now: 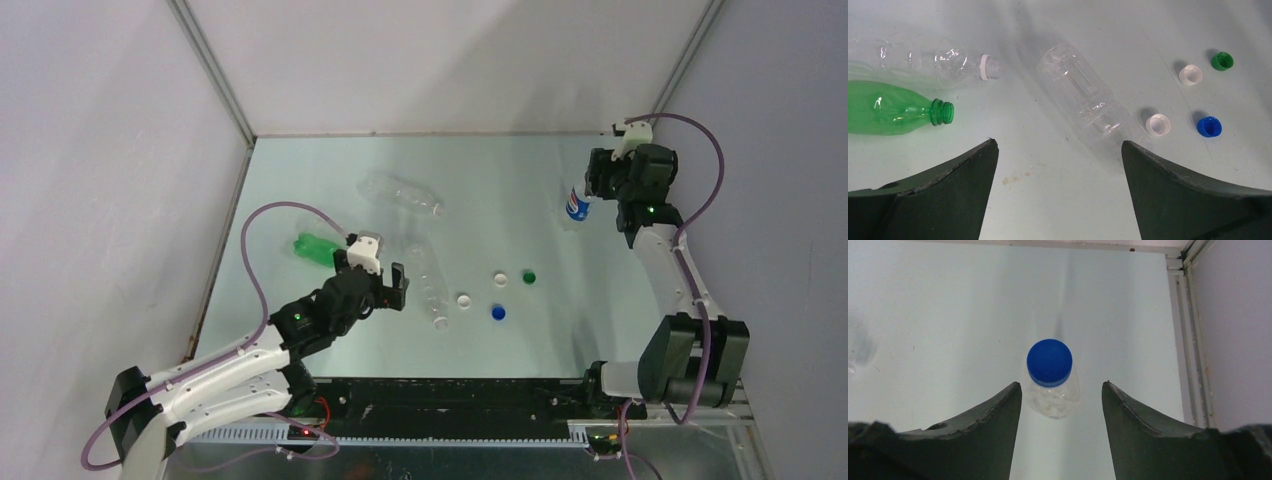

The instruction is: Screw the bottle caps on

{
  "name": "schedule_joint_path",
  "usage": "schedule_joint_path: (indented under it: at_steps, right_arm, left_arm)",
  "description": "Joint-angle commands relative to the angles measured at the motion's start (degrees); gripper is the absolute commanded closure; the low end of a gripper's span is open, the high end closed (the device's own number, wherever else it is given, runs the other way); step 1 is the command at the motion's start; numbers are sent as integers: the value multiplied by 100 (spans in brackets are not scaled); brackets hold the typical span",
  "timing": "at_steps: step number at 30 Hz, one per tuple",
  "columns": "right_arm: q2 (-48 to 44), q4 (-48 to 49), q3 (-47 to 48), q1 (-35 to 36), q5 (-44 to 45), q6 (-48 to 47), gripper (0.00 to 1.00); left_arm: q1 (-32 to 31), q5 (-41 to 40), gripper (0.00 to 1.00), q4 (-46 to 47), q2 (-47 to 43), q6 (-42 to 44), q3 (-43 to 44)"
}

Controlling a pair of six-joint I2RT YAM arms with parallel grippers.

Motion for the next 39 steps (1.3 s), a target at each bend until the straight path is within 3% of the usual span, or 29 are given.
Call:
schedule_joint_path:
  at_steps: [1,8,18,20,21,22,24,29,39]
  right_arm:
    - [-599,-260,191,-13,141,27,37]
    - [-1506,-1027,196,23,-159,213,35]
    - [-2854,-3117,29,421,-697,940,33]
    - [-3164,-3342,-100,426,-877,1157,30]
    - [-3388,-3394,-151,422,-1049,1255,24]
    - [-3508,-3439,-253,420,-1170,1308,7]
    - [-3858,-3327,-411,382,-1643,1508,1]
    - [-4847,-2745,-1131,245,-2677,2067,1]
    - [-5261,-3067,-1407,1400,-1948,1885,1]
  left_arm:
    - [-22,-305,0,162,-101,1,25]
    - [-23,87,0,149,-325,441,39]
    - [-22,1156,0,-440,-268,2154,583]
    - [-22,1331,0,-557,-101,2675,676]
    - [-22,1494,0,-610,63,3078,761]
    - [-22,1572,0,-726,249,3295,848]
    - [-22,1732,0,-785,533,4098,927]
    - [86,2700,0,-499,1320,5711,836]
    - [311,2957,0,-673,2987,7022,1691]
